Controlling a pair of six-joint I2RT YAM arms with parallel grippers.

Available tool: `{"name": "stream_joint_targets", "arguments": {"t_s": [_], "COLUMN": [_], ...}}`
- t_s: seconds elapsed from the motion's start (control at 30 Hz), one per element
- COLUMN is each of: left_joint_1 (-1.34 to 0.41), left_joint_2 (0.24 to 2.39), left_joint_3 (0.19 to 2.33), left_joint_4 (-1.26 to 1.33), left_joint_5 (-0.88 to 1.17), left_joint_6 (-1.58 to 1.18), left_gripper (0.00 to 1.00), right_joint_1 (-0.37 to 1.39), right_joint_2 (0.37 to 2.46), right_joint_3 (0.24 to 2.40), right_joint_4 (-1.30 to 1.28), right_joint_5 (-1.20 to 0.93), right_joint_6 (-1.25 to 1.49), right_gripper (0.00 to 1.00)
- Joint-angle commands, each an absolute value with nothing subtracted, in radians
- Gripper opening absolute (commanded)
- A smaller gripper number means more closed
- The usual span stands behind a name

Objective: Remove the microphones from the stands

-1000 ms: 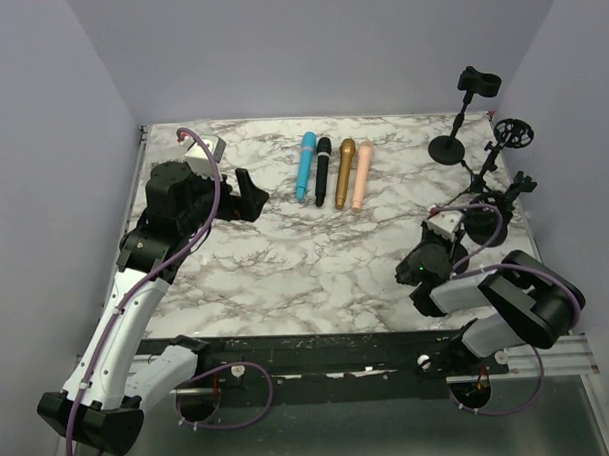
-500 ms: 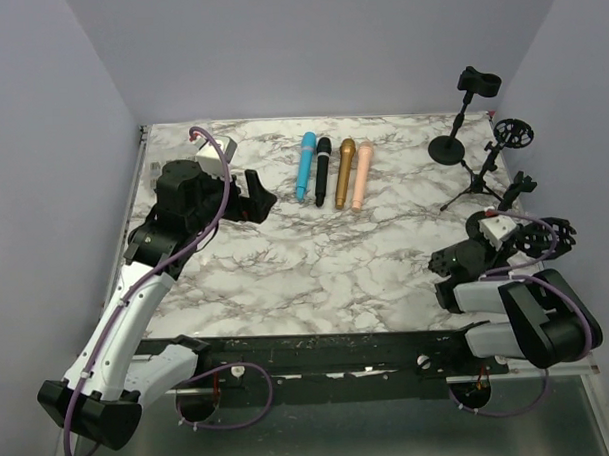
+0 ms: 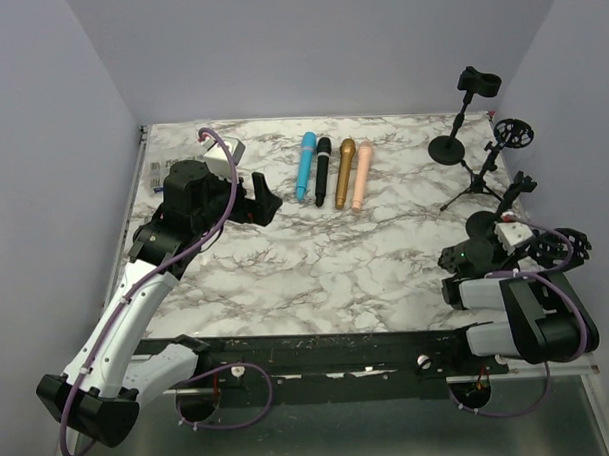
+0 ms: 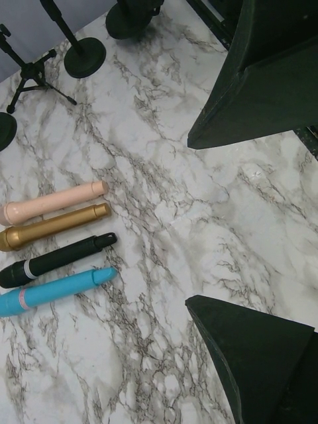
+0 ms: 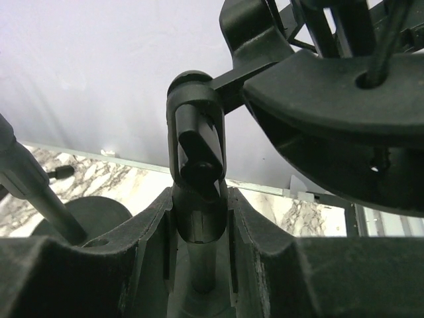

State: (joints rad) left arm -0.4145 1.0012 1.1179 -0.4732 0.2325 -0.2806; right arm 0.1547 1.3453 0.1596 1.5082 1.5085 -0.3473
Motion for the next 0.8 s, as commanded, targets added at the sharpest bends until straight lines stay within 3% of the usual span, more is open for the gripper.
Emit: {"name": "stream_joint_targets", "arguments": {"t_s": [0.0,0.1,0.23,0.27,0.33,0.57,0.77], "left_joint_1": [-0.425,-0.426,-0.43,-0.43,-0.43,-0.431,-0.434], "left_joint_2": [0.995,0.988,0.983,0.983,0.983,0.994,1.007], "left_joint_3": [1.12,1.119,1.118,1.118,1.118,1.115,1.115], "left_joint_4": [-0.476,-0.475,-0.474,-0.473,-0.473,-0.469,-0.466], "left_joint_5": [0.209,0.204,0.207,0.207,0.209,0.219,0.238], "left_joint_6": [-0.266,-0.264,-0.264,-0.264,-0.265,-0.27,-0.277], "left_gripper": [0.94,0.95,0.95,0.95,0.95,0.95,0.95], "right_joint_1": [0.146,0.146,0.1,0.061,0.021,0.017,-0.034], "right_joint_2": [1.292,1.214,1.077,1.068,1.074,1.181,1.212], "right_joint_3": [0.182,0.214,0.365,0.379,0.389,0.508,0.528], "right_joint_4": [1.509,1.213,0.336,0.259,0.252,-0.023,-0.064], "right_joint_5": [1.491,1.473,1.351,1.317,1.259,1.311,1.316], "right_joint_6": [-0.226,-0.056,0.544,0.606,0.578,0.686,0.641], "right_gripper": [0.22,0.23,0.26,0.25,0.01,0.01,0.01]}}
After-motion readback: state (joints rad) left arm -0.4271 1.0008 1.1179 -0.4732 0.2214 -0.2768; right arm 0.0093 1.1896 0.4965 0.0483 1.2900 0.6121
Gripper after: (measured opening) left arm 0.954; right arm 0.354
